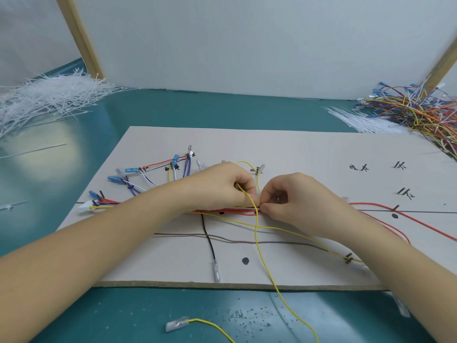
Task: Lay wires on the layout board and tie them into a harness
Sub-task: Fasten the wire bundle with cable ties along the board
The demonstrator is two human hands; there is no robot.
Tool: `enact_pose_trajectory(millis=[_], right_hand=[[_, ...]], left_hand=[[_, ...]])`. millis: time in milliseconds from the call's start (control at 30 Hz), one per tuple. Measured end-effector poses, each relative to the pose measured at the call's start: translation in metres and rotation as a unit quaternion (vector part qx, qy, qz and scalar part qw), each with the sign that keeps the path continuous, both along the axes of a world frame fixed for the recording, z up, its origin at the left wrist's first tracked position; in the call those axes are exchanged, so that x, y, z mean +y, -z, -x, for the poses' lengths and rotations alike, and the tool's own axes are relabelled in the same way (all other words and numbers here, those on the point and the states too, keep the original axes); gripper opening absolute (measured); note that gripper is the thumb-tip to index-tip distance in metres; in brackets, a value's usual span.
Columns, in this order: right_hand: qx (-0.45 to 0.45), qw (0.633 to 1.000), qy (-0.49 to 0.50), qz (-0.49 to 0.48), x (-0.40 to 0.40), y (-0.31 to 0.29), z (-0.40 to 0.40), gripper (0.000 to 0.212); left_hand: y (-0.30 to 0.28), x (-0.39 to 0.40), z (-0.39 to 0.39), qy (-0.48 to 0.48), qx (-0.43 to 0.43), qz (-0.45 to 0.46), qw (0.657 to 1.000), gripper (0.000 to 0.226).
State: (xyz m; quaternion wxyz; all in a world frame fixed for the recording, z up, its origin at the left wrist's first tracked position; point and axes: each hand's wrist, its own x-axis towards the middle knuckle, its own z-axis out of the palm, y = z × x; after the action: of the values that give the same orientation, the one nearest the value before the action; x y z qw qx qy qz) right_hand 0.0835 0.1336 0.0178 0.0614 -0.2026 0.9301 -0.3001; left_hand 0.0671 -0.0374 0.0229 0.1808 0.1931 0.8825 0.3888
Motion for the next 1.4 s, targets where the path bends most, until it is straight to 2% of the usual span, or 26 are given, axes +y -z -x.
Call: enact_pose_trajectory(millis=[467,633,833,1133,1400], right_hand=[[0.035,0.999,-0.01,0.005,0.0,0.005,-0.003,0.026],[0.03,0.999,-0.007,0.032,0.001,0.005,-0.004,0.022],[0.008,0.996,0.012,0.084,0.002,0.009,0.0,0.029],[-0.014,0.992,0.029,0.12,-0.003,0.013,-0.002,0.031],[-0.016,0.988,0.027,0.154,-0.001,0.011,-0.007,0.029]], left_hand=[[0.005,0.0,-0.003,-0.015,0.002,-0.034,0.999,0.015],[0.004,-0.001,-0.002,-0.01,-0.004,-0.02,1.0,0.014],[0.002,0.0,0.001,-0.007,-0.007,-0.001,1.0,0.016],[0.007,0.001,-0.002,-0.017,0.0,-0.028,0.999,0.019],[-0.002,0.001,0.0,0.003,0.0,0.012,1.0,0.019]])
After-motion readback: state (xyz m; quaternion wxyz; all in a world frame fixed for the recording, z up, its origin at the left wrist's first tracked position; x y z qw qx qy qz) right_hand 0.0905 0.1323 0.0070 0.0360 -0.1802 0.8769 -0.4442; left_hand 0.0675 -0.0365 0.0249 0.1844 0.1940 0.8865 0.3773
